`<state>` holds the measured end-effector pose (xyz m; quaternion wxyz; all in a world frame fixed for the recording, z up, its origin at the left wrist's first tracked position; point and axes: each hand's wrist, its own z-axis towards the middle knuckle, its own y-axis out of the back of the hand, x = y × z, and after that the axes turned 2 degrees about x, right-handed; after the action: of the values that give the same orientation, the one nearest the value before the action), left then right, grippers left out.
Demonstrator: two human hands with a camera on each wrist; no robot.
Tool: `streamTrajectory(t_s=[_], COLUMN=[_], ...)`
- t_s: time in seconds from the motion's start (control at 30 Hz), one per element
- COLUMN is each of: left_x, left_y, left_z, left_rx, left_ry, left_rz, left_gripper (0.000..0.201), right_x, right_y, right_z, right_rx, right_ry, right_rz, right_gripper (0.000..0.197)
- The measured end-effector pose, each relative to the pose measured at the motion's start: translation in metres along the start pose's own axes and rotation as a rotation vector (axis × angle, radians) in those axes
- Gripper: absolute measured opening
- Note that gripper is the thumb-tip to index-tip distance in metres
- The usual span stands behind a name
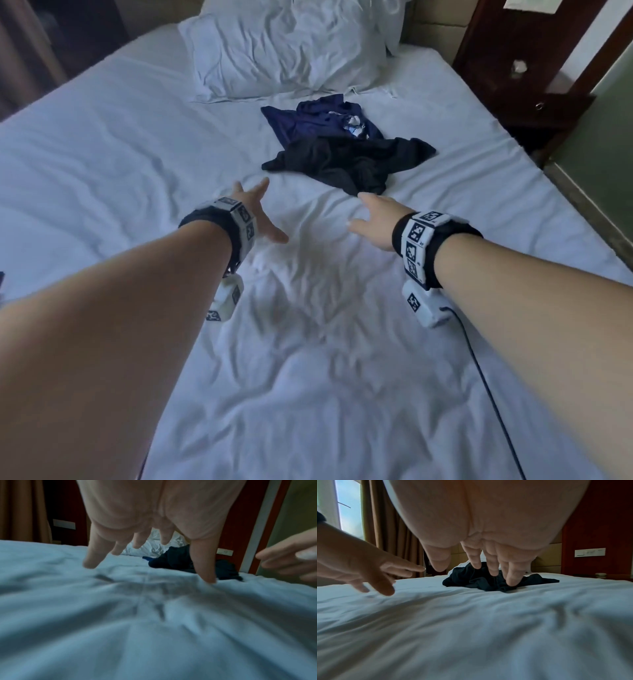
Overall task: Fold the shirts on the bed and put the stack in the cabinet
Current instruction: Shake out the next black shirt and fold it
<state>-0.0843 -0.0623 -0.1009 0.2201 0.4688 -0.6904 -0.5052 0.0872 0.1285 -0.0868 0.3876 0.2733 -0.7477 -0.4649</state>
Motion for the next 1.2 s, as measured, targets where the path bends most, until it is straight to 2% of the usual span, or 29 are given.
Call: streamTrajectory(t_s=[0.1,0.2,0.27,0.3,0.37,0.43,0.6,0.73,0.9,0.97,1.07,1.13,1.2], left_x=[-0.006,-0.009,-0.007,-0.007,-0.007,-0.009,-0.002,0.003,0.002,0.004,0.009,0.010,0.008], left_y=[-0.028,-0.040,-0.038,-0.036,-0.035,-0.031,-0.014,-0.005,0.001,0.001,0.004,0.005,0.005], left_z=[0.028,0.043,0.045,0.045,0.043,0.039,0.038,0.040,0.041,0.041,0.046,0.048,0.051], left_rx=[0.097,0.101,0.100,0.102,0.118,0.148,0.179,0.231,0.254,0.265,0.280,0.279,0.287], left_ry=[-0.030,-0.041,-0.043,-0.045,-0.039,-0.021,-0.005,0.016,-0.005,-0.014,-0.032,-0.051,-0.055], left_rz=[0.160,0.235,0.260,0.270,0.281,0.285,0.204,0.161,0.215,0.217,0.219,0.261,0.308], left_gripper=[0.118,0.122,0.121,0.121,0.122,0.122,0.115,0.115,0.106,0.105,0.104,0.102,0.100], right_x=[0.010,0.026,0.039,0.042,0.045,0.046,0.038,0.042,0.053,0.059,0.071,0.073,0.071], right_y=[0.010,0.017,0.015,0.010,-0.005,-0.015,-0.013,-0.010,-0.002,0.001,0.002,-0.003,-0.011], right_z=[0.059,0.110,0.134,0.143,0.153,0.156,0.171,0.179,0.197,0.201,0.211,0.222,0.234], right_rx=[-0.061,-0.143,-0.245,-0.263,-0.184,-0.126,-0.109,-0.100,-0.181,-0.102,0.036,0.054,-0.017], right_ry=[0.022,0.018,0.073,0.094,0.069,0.033,0.119,0.131,0.094,0.126,0.128,0.125,0.131], right_rz=[-0.044,-0.055,-0.061,-0.069,-0.075,-0.117,-0.149,-0.268,-0.439,-0.475,-0.472,-0.464,-0.429], right_gripper=[0.058,0.057,0.052,0.058,0.079,0.081,0.042,0.023,0.035,0.043,0.031,0.029,0.053])
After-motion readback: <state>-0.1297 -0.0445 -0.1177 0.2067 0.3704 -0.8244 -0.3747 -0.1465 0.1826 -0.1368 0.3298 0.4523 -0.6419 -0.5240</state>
